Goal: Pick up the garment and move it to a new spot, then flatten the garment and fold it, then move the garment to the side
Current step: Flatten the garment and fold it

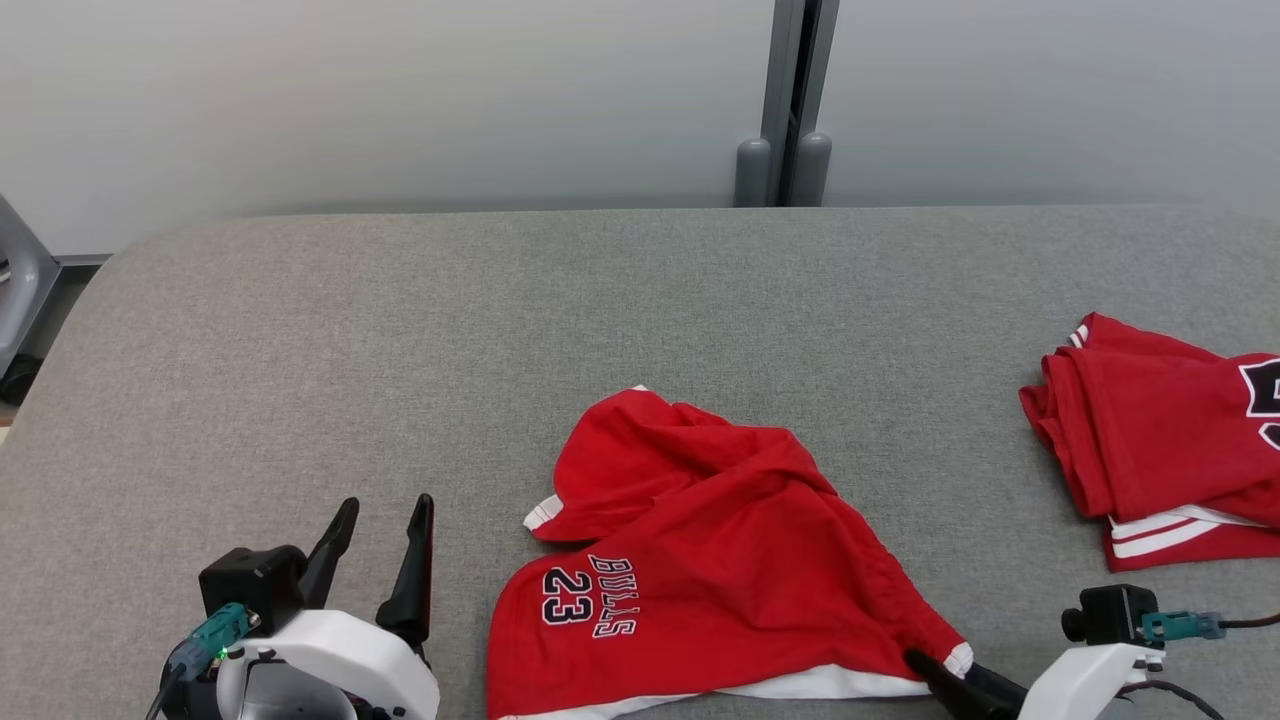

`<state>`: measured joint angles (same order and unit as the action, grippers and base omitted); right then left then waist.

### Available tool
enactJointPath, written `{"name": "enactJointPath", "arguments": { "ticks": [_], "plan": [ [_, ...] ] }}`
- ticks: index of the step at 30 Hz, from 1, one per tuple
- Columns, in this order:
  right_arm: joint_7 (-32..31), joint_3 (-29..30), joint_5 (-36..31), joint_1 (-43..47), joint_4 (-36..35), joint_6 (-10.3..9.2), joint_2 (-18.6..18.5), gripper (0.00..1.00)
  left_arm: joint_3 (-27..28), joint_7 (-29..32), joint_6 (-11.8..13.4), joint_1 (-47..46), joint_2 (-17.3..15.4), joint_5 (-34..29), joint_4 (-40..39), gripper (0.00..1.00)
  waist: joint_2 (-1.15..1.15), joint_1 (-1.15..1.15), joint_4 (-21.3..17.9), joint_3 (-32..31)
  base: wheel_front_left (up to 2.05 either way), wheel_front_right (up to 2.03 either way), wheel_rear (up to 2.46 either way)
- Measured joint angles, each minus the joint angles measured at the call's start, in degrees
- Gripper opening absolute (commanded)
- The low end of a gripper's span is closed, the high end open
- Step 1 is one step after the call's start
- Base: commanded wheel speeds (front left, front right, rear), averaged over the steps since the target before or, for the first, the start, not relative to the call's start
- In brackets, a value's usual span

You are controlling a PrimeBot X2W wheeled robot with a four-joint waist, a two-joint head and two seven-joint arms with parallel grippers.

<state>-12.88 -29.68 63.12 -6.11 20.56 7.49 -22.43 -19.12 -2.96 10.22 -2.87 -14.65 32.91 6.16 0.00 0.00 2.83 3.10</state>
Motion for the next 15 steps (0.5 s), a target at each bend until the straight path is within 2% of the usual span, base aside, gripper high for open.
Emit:
{"name": "enactJointPath", "arguments": {
  "ticks": [4,9,15],
  "plan": [
    [-0.52,1.72,-1.88,1.08,-1.49,0.00,2.60,1.00,-0.47,1.13,-0.10,-0.01,-0.54,0.01,0.10,1.00,0.00,0.00,-0.36,-0.27,0.00,0.00,0.00],
    [-0.53,4.98,-5.14,2.17,-4.41,0.00,3.94,1.00,-0.74,2.07,-0.15,-0.03,-0.96,0.20,-0.12,1.00,0.00,0.00,-0.90,-0.28,0.00,0.00,0.00],
    [3.37,11.13,-10.73,4.33,-12.40,0.00,4.38,1.00,0.53,0.32,0.07,-0.04,-1.65,0.43,-1.79,1.00,0.00,0.00,-1.65,-0.69,0.00,0.00,0.00]
  ]
}}
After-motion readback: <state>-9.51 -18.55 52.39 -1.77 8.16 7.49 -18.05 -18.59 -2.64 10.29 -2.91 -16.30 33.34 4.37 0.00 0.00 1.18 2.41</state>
